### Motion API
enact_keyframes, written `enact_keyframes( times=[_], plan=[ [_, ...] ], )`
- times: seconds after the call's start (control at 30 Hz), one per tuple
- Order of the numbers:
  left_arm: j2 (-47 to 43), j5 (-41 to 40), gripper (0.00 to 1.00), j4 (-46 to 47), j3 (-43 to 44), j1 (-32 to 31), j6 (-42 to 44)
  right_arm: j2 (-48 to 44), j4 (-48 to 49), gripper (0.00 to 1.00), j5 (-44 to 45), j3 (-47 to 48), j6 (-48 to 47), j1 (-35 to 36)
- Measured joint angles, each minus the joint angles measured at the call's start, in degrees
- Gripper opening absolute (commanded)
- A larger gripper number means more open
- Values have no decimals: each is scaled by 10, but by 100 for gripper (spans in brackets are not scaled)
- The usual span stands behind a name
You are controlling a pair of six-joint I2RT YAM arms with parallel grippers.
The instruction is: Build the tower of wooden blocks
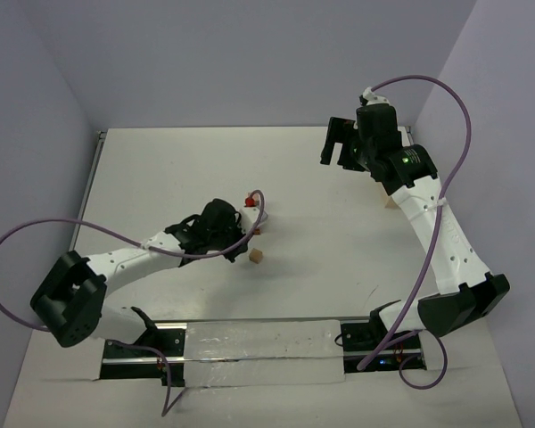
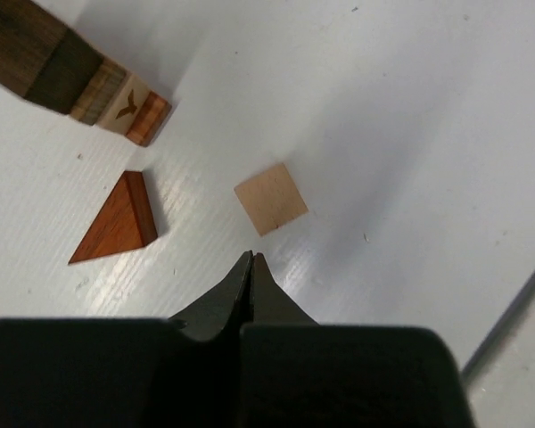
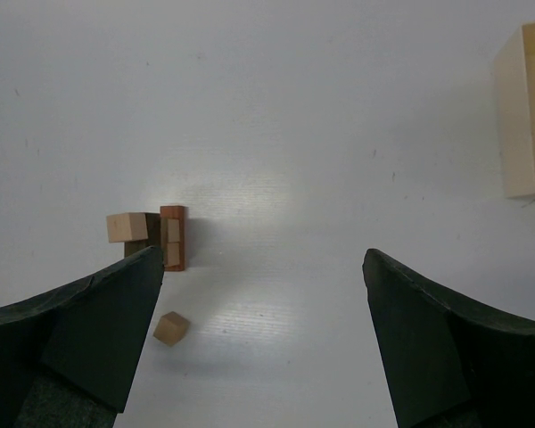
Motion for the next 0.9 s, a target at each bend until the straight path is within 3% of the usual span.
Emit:
enact_keyframes(
  times=[0.03,0.17,0.2,0.27,0.5,0.67,0.9],
  plan=[
    [-13,-3,2,-9,1,0,-7,0,0,100,0,0,0,0],
    [-39,2,64,-53,27,0,-28,0,0,100,0,0,0,0],
    [-41,5,74,-57,31,0,-24,0,0,100,0,0,0,0],
    [-42,10,86,-64,33,0,-22,0,0,100,0,0,0,0],
    [-28,6,81,-57,28,-5,-9,0,0,100,0,-1,0,0],
    [14,-9,61,-46,29,-25,-33,0,0,100,0,-1,0,-1],
    [87,-24,60,-38,41,-42,-85,0,0,100,0,-3,-2,-2]
  ],
)
